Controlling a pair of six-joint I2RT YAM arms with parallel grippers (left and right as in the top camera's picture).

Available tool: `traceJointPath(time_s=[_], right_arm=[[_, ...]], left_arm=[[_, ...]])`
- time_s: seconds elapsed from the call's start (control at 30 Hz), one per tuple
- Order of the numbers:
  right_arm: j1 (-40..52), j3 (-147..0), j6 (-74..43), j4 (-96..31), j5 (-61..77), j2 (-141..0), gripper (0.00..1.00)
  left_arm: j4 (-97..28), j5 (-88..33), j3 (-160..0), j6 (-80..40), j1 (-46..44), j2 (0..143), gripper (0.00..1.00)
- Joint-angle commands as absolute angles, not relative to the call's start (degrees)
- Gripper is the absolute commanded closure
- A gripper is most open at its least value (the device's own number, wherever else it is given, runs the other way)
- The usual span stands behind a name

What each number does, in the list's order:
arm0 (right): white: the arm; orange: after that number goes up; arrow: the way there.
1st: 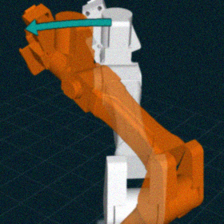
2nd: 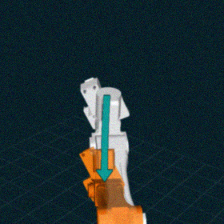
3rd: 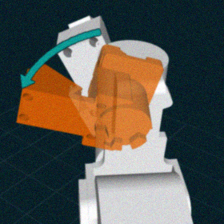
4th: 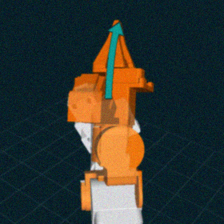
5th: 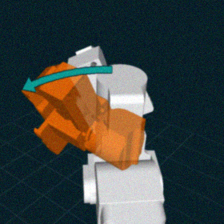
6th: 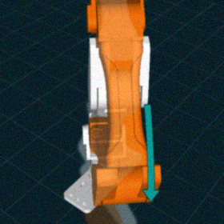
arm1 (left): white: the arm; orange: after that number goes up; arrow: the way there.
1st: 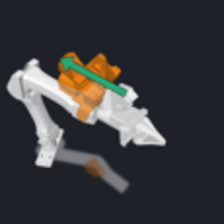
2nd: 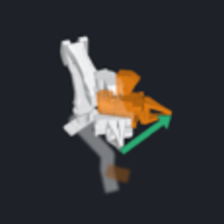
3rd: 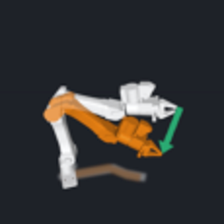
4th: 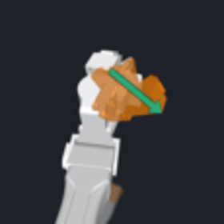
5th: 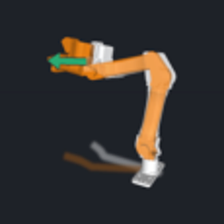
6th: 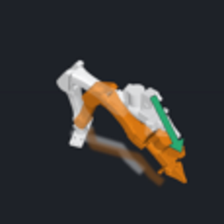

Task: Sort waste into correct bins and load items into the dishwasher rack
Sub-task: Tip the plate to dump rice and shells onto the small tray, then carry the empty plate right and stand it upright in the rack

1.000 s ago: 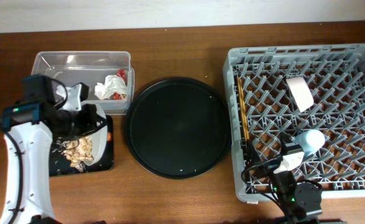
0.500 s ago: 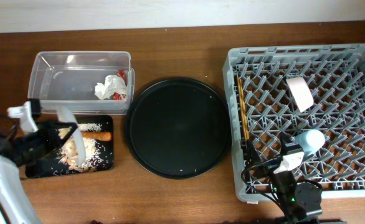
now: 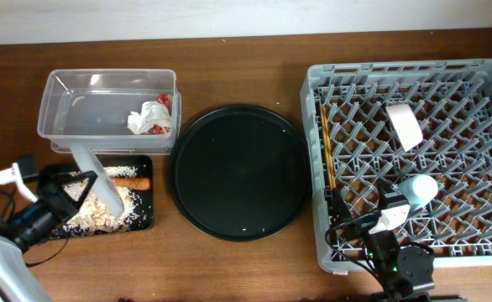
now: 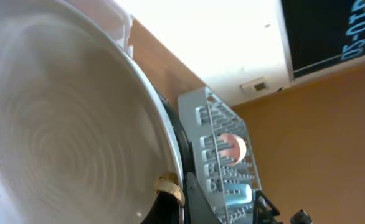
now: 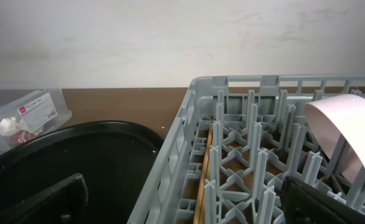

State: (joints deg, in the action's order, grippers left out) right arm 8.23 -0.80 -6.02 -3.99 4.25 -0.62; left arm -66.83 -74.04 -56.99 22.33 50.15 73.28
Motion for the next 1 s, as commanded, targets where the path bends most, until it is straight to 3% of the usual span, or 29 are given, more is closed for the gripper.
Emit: traceJointPath(time_s=[0.0,0.2,0.3,0.43,0.7,0.83,0.97], right_arm=[[7.9,-0.3,-6.4,-3.9,5.0,-0.2,0.02],[7.9,-0.3,-6.4,-3.9,5.0,-0.2,0.02],[7.9,-0.3,-6.4,-3.9,5.0,-0.2,0.02],[7.9,-0.3,-6.4,-3.9,5.0,-0.2,0.02],[7.9,-0.3,-6.4,-3.9,5.0,-0.2,0.02],[7.9,-0.3,-6.4,-3.9,5.0,-0.2,0.02],[7.9,-0.3,-6.4,-3.9,5.0,-0.2,0.02]], left_arm=[[-67.4,-84.2,-56.8,28.8,52.5,72.6,1.0],[-68.4,-69.6,-56.8,26.0,52.7,72.4,1.0],[-68.4,-77.5,-56.8,27.7,52.7,72.3,1.0],[-68.3,-77.5,-56.9,27.7,52.5,72.3,1.0],[-63.1,-84.8,-58.2,27.7,37.7,72.2,0.99],[-43.6,-82.6,-58.6,15.2,24.9,72.3,1.0],[-19.8,-64.4,-58.6,-8.1,13.5,72.3,1.0]])
